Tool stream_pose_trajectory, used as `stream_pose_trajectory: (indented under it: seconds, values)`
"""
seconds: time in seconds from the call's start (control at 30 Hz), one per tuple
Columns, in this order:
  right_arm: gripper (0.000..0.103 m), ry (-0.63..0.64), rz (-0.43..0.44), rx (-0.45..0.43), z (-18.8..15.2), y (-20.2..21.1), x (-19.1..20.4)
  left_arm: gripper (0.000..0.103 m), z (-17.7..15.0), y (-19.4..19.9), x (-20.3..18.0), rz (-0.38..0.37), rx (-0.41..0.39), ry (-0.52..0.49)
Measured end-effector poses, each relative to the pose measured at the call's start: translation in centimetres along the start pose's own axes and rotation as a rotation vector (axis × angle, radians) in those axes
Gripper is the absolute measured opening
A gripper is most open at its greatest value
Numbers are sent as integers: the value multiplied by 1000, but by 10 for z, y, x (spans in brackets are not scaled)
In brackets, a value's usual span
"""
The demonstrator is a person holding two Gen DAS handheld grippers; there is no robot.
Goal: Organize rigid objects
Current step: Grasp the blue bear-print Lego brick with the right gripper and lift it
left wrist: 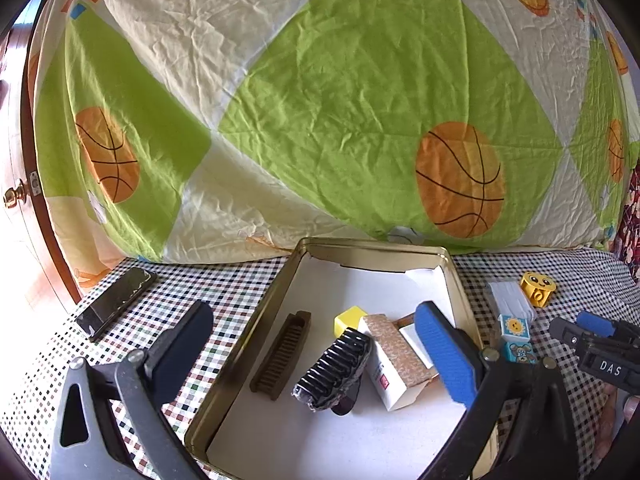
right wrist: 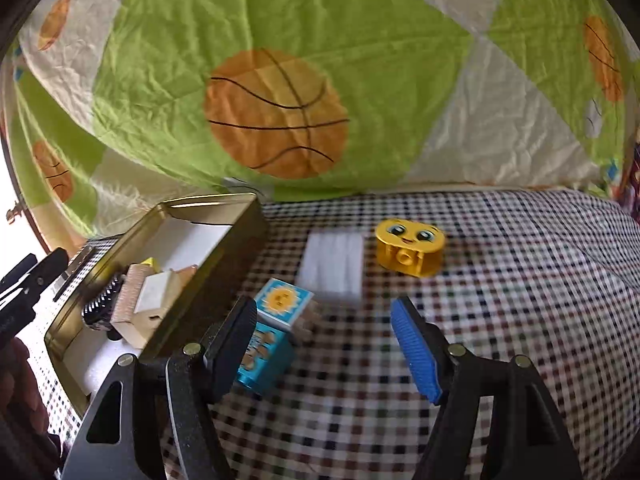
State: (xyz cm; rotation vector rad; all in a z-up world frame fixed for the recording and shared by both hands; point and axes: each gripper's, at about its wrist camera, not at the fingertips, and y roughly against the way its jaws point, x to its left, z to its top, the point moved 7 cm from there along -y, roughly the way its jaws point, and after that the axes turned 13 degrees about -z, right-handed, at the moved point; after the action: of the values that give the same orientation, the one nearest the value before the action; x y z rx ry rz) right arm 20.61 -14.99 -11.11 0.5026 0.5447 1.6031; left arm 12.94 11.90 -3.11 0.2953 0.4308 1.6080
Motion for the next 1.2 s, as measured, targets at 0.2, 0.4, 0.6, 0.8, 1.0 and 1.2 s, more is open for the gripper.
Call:
stream_pose_trajectory:
  seconds: [0.2, 0.4, 0.6, 0.8, 1.0, 1.2]
  values:
    - [72, 58, 37, 8, -9, 1, 23, 102, -4, -1, -14, -29, 12, -15]
    - [72, 140, 15, 24, -15, -7, 50, 102, -7, -4, -21, -32, 20, -21]
    - [72, 158, 25, 83, -21, -20, 59, 102, -7, -4, -22, -36, 17, -2]
    - [42, 185, -6, 139, -29, -29, 57, 102, -10, -4, -40, -96, 27, 5]
    - [33, 187, 18, 88, -25, -6, 45, 102, -6, 1, -73, -157, 26, -51]
    - [33, 186, -27, 9, 0, 9, 12, 102, 0, -1, -115, -217, 43, -124]
